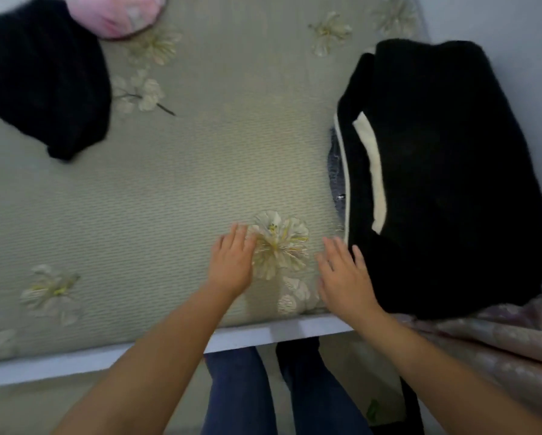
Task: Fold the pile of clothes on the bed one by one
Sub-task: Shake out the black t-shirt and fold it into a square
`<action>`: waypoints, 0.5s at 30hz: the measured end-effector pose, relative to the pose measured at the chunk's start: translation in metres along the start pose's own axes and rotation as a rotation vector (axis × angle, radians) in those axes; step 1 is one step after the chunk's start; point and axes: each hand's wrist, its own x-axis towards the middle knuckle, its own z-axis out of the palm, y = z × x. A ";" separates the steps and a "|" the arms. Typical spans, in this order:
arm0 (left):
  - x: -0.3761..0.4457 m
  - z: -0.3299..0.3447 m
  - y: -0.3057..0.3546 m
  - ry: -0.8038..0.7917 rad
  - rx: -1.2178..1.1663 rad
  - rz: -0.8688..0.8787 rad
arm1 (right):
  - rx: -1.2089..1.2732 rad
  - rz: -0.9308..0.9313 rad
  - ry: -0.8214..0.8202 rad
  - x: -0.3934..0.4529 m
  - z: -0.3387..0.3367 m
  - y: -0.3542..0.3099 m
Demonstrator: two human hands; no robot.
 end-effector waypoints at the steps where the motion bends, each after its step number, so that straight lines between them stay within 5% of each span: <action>1: 0.004 -0.011 -0.025 0.022 0.005 -0.051 | 0.022 -0.041 -0.018 0.022 -0.005 -0.018; 15: 0.016 -0.043 -0.403 0.117 -0.097 -0.391 | 0.137 -0.180 0.111 0.290 -0.068 -0.320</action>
